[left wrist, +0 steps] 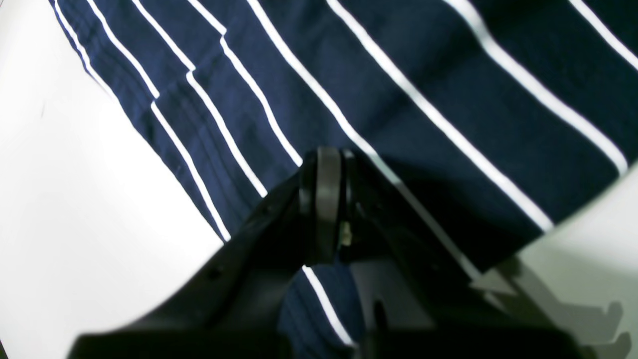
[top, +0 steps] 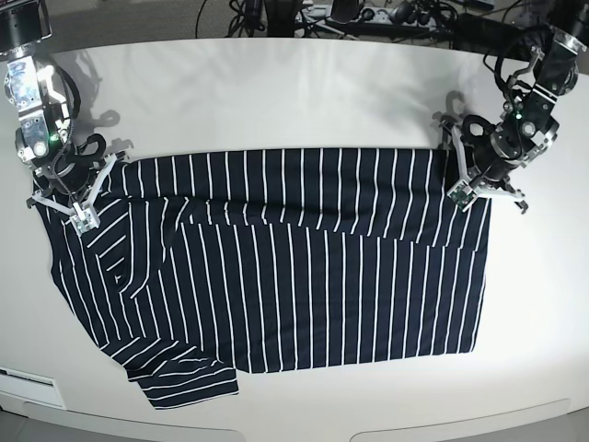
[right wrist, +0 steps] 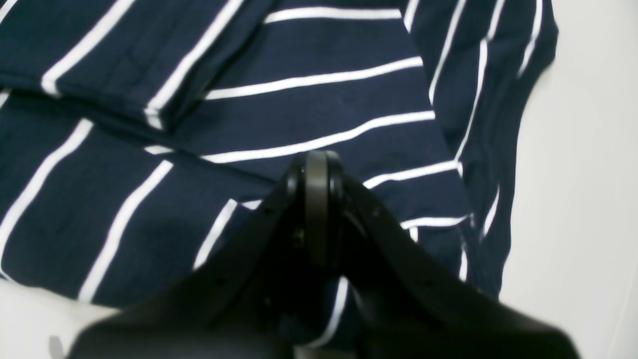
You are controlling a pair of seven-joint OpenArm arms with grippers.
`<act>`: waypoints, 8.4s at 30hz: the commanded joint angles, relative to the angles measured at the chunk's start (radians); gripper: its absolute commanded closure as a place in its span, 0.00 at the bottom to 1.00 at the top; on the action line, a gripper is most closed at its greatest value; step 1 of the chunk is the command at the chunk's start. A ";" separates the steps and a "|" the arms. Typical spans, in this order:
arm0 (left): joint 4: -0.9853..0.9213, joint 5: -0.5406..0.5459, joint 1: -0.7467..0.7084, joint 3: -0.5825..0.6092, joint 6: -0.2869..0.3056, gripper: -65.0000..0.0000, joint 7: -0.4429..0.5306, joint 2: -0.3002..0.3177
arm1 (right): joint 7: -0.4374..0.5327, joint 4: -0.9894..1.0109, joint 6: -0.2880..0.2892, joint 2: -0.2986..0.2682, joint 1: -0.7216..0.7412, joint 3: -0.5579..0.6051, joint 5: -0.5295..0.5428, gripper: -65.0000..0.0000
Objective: Fold the T-shirt properly
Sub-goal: 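Lower both grippers and release the shoulder edge onto the shirt, then pull the shirt with both grippers to straighten it on the table, then move the left gripper to the shirt's side edge near the hem and grasp, then move the right gripper to the opposite side edge near the hem and grasp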
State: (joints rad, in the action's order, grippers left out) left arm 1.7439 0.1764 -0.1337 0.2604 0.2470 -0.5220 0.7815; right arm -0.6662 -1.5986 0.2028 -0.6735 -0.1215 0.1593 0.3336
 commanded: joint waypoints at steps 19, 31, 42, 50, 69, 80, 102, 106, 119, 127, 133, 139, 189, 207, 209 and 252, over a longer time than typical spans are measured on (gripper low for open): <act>0.151 0.080 -0.190 -0.006 0.086 1.00 -0.131 0.075 | -0.114 -0.263 0.032 -0.024 -0.420 -0.291 0.123 1.00; 0.289 0.098 -0.317 -0.006 0.087 1.00 -0.200 0.142 | -0.113 -0.352 0.034 -0.022 -0.648 -0.337 0.107 1.00; 0.299 0.098 -0.390 -0.006 0.082 1.00 -0.264 0.150 | -0.129 -0.369 0.048 -0.022 -0.717 -0.337 0.096 1.00; 0.301 0.151 -0.389 -0.006 0.082 1.00 -0.329 0.150 | -0.132 -0.370 0.049 -0.021 -0.774 -0.337 0.096 1.00; 0.318 0.222 -0.389 -0.006 0.087 1.00 -0.440 0.150 | -0.139 -0.370 0.049 -0.022 -0.773 -0.337 0.096 1.00; 0.318 0.217 -0.384 -0.006 0.061 0.98 -0.456 0.150 | -0.139 -0.370 -0.015 -0.022 -0.762 -0.337 0.050 1.00; 0.428 -0.011 -0.384 -0.007 -0.065 0.67 -0.459 0.150 | -0.171 -0.377 -0.038 -0.023 -0.594 -0.337 0.024 0.73; 0.429 -0.012 -0.383 -0.007 -0.065 0.67 -0.455 0.150 | -0.226 -0.407 -0.038 -0.023 -0.594 -0.339 0.025 0.56; 0.500 -0.253 -0.381 -0.007 -0.279 0.67 -0.342 0.150 | -0.261 -0.668 -0.117 -0.022 -0.596 -0.507 0.025 0.56; 0.606 -0.512 -0.377 -0.034 -0.564 0.67 -0.307 0.149 | -0.213 -0.676 -0.093 -0.022 -0.597 -0.533 0.036 0.56; 0.504 -0.224 -0.271 -0.331 -0.509 0.67 -0.258 0.041 | -0.214 -0.676 -0.085 -0.019 -0.602 -0.533 0.036 0.56; 0.111 0.336 0.016 -0.616 -0.180 0.60 -0.215 -0.107 | -0.209 -0.676 -0.078 -0.019 -0.602 -0.533 0.036 0.56; -0.933 0.669 0.662 -0.399 0.127 1.00 -0.333 -0.330 | -0.137 -0.676 -0.072 -0.019 -0.596 -0.533 0.037 0.56; -0.932 0.999 0.842 -0.399 0.323 1.00 -0.606 -0.315 | -0.103 -0.676 -0.072 -0.019 -0.594 -0.533 0.036 0.56; -0.932 1.032 0.846 -0.399 0.323 1.00 -0.643 -0.307 | -0.092 -0.676 -0.071 -0.019 -0.593 -0.532 0.036 0.56; -0.932 1.063 0.678 -0.399 0.360 1.00 -0.766 -0.193 | 0.046 0.620 0.373 0.109 0.629 -0.289 0.343 0.56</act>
State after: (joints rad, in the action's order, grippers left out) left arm 0.7975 1.2156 0.5125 -0.1322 0.6006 -1.2911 0.5678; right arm -0.6453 -0.9665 0.5709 -0.5453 0.4801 -0.1223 0.6628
